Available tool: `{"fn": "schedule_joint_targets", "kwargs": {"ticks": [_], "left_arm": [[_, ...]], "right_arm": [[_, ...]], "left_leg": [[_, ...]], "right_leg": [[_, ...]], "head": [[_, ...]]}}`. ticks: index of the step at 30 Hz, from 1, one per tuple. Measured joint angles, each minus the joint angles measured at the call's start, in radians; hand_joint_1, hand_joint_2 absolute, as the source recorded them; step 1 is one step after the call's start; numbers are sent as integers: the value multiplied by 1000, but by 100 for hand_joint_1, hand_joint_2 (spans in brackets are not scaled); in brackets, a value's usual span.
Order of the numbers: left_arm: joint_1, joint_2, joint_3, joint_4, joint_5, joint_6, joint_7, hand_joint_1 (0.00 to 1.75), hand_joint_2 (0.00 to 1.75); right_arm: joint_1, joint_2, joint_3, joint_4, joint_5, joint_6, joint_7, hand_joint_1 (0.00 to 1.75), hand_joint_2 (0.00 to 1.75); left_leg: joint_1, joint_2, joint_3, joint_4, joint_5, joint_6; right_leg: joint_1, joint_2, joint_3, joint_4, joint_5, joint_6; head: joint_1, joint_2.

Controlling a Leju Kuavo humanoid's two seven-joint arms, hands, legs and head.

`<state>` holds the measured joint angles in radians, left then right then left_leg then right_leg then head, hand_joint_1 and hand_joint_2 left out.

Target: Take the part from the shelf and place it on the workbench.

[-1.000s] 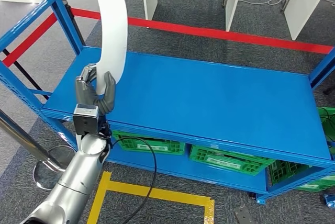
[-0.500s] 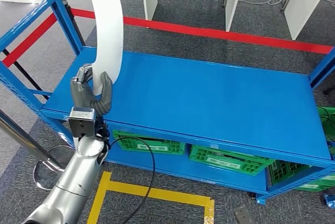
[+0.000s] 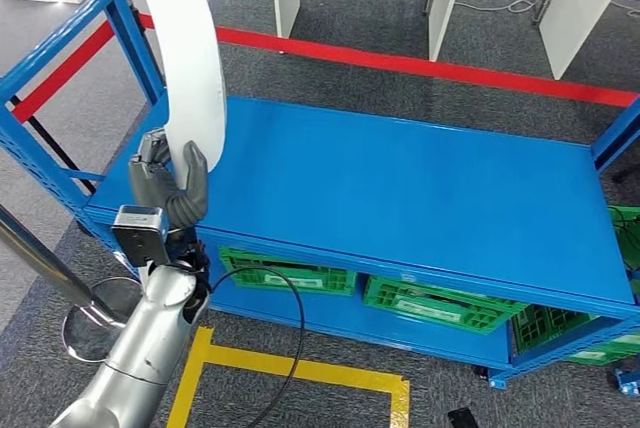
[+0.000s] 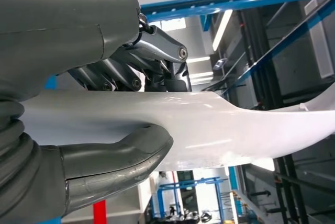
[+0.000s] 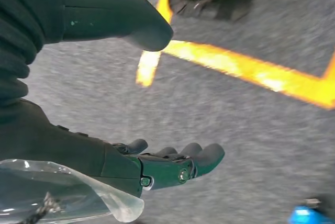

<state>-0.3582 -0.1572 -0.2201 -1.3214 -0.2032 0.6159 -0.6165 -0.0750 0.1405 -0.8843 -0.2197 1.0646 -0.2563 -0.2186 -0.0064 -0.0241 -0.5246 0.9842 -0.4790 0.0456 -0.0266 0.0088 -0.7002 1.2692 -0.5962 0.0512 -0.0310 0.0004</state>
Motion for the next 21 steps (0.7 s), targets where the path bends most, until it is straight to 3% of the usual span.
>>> {"fn": "schedule_joint_targets", "kwargs": {"ticks": [1,2,4,5,6,10,12,15,16,17,18,21], "left_arm": [[4,0,0,0,4,3,-1,175,175],[6,1,0,0,7,7,-2,175,175],[9,1,0,-2,11,13,-4,175,175],[9,2,1,-4,13,17,-4,175,175],[10,2,1,-5,14,20,-5,175,175],[15,4,2,-10,14,24,-11,175,175],[16,4,2,-14,14,26,-13,175,175],[18,6,2,-18,14,28,-14,175,175],[20,7,2,-18,15,30,-13,175,175],[21,9,2,-18,15,34,-11,175,175],[22,10,2,-19,15,38,-9,175,175],[21,12,2,-22,11,55,-2,175,175]], "right_arm": [[3,-3,-2,0,1,-8,18,0,175],[6,-7,-5,0,3,-14,32,0,175],[7,-12,-10,0,7,-21,56,0,175],[7,-14,-12,0,9,-24,66,0,175],[7,-15,-13,0,10,-26,73,0,175],[11,-15,-18,1,13,-29,88,0,175],[11,-15,-19,1,14,-30,94,0,175],[10,-15,-20,1,21,-33,118,0,175],[11,-15,-20,1,25,-34,129,0,175],[12,-15,-20,1,29,-34,140,0,175],[13,-15,-20,1,32,-35,151,0,175],[13,-15,-20,1,37,-35,178,0,175]], "left_leg": [[0,0,1,1,-2,-1],[1,-1,2,4,-5,-4],[1,-3,3,12,-16,-14],[0,-3,0,19,-20,-20],[-2,-3,-3,25,-24,-24],[-2,-4,-13,30,-26,-38],[0,2,-25,61,-48,-49],[6,11,-116,241,-126,-63],[7,12,-147,296,-139,-65],[8,12,-164,319,-134,-64],[8,12,-163,305,-111,-62],[4,13,-87,120,-6,-44]], "right_leg": [[0,0,-9,5,16,1],[-1,0,2,-30,50,1],[-1,0,55,-155,120,0],[-1,2,79,-205,136,-2],[0,3,93,-234,138,-6],[2,3,92,-236,126,-27],[-1,2,95,-238,125,-38],[-1,-3,98,-239,123,-47],[-1,-4,99,-239,123,-48],[0,-6,99,-238,123,-48],[1,-7,100,-238,124,-49],[4,-7,103,-237,124,-47]], "head": [[0,0],[0,0],[1,0],[1,0],[2,0],[-1,0],[-5,0],[-11,0],[-10,0],[-11,0],[-11,0],[-11,0]]}}
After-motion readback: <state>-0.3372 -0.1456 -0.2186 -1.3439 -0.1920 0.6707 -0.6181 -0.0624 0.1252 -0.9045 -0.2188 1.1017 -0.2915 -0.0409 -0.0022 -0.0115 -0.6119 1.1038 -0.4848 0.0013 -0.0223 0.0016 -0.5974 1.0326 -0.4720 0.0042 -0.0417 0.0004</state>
